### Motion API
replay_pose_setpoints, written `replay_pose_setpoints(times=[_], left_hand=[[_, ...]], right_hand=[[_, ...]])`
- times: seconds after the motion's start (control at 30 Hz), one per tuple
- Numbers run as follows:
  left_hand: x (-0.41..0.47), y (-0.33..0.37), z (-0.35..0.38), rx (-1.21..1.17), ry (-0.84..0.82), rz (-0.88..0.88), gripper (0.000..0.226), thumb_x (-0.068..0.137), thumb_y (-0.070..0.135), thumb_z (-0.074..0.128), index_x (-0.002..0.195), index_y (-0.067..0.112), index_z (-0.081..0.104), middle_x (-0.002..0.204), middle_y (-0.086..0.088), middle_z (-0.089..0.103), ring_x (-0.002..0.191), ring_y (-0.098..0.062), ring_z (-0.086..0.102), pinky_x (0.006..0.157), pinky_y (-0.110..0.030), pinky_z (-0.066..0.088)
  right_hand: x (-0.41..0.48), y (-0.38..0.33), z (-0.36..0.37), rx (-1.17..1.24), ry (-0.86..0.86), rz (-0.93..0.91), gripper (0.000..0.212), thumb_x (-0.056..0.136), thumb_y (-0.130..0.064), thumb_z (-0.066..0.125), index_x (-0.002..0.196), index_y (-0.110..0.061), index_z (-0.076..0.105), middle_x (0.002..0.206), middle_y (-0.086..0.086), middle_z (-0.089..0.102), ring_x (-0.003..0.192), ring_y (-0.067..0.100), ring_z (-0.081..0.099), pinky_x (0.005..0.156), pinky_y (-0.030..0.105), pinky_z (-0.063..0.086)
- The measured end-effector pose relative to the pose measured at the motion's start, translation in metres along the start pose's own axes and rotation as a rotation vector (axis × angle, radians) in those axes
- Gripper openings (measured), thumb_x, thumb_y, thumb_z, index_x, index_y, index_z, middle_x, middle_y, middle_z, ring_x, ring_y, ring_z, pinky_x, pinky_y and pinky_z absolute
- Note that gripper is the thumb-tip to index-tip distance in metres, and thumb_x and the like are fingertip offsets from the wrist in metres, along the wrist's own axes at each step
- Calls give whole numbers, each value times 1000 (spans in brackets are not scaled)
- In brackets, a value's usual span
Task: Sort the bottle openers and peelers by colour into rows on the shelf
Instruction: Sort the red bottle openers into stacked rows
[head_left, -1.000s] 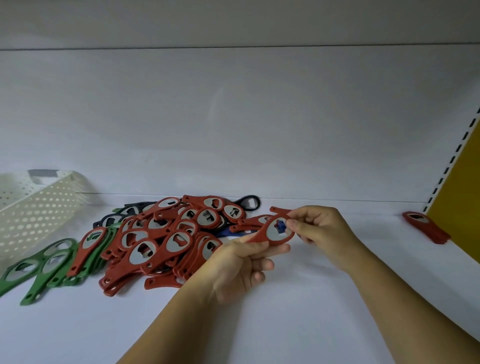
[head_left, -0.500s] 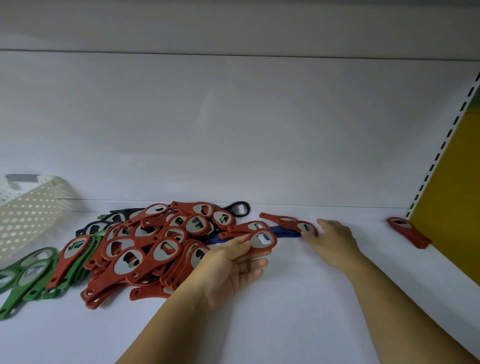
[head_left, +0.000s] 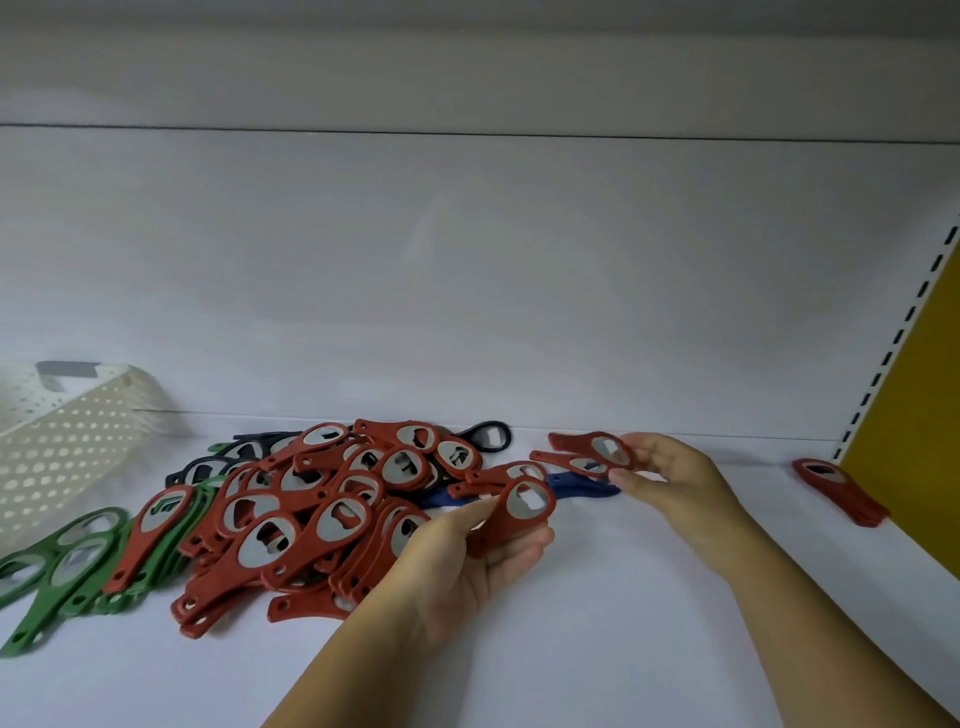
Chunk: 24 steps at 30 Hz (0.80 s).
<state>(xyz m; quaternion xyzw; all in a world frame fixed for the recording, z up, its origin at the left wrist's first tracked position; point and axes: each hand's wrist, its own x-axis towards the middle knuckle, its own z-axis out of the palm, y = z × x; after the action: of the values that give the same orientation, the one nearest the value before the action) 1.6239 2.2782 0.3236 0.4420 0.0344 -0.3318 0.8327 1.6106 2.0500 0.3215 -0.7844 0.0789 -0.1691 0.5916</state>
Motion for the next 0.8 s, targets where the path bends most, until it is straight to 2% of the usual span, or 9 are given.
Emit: replay_pose_setpoints(times=[0.1,0.17,0.33,0.4,0.47,0.57,0.63,0.7,0.8], left_hand=[[1,0,0,2,-35,-23,37,100,24,43,120,-4,57,106,-27,68,84,-33,72,64,-35,61],[-1,0,0,68,-85,-42,37,97,27,48,117,-3,60,106,-26,68,85,-30,71,64,-32,60],[-5,-2,1,215,-135,-42,17,93,4,52,109,0,57,90,-20,71,70,-20,71,52,-23,55],[-5,-2,2,233,-125,-22,19,93,0,52,111,1,55,93,-19,72,63,-18,68,48,-22,51],[-3,-2,4,230,-98,7,20,93,0,50,112,3,55,101,-19,72,59,-18,66,45,-21,49],[-2,-2,4,212,-73,21,24,94,-1,46,115,7,55,103,-18,72,60,-20,68,44,-22,50],[-2,-1,4,210,-77,16,27,94,-1,44,116,10,56,103,-19,72,60,-21,68,44,-23,50],[-3,-1,5,212,-90,3,30,94,1,43,117,14,56,103,-19,71,61,-21,68,44,-22,50],[-5,-1,7,221,-113,-29,31,95,4,42,120,18,54,103,-18,72,58,-18,67,43,-19,47]], right_hand=[[-10,-11,10,-103,-221,-80,40,74,0,77,97,-30,64,99,-11,69,89,3,64,78,15,47],[-14,-12,18,-198,-329,-130,46,71,-4,80,103,-34,65,108,-15,67,98,-3,61,82,15,44],[-19,-14,29,-270,-411,-244,50,62,-27,77,106,-47,63,117,-21,58,110,-6,52,84,10,40],[-18,-14,30,-172,-350,-213,40,66,-24,75,102,-40,68,109,-20,64,101,-5,57,81,13,43],[-12,-8,26,-98,-140,-156,22,77,-17,75,92,-32,71,92,-14,69,89,5,62,74,13,44],[-2,9,17,-370,151,-172,22,86,-10,66,84,-32,67,91,-15,65,90,15,59,68,8,40],[7,19,16,-543,121,-155,24,88,-11,63,108,-25,67,112,-8,59,112,19,52,86,17,40],[12,26,18,-773,-21,-59,43,93,-22,57,136,-24,50,142,-3,41,134,19,33,105,28,32],[15,28,21,-899,-50,-31,39,94,-25,55,133,-28,53,142,-6,40,135,18,31,106,30,31]])
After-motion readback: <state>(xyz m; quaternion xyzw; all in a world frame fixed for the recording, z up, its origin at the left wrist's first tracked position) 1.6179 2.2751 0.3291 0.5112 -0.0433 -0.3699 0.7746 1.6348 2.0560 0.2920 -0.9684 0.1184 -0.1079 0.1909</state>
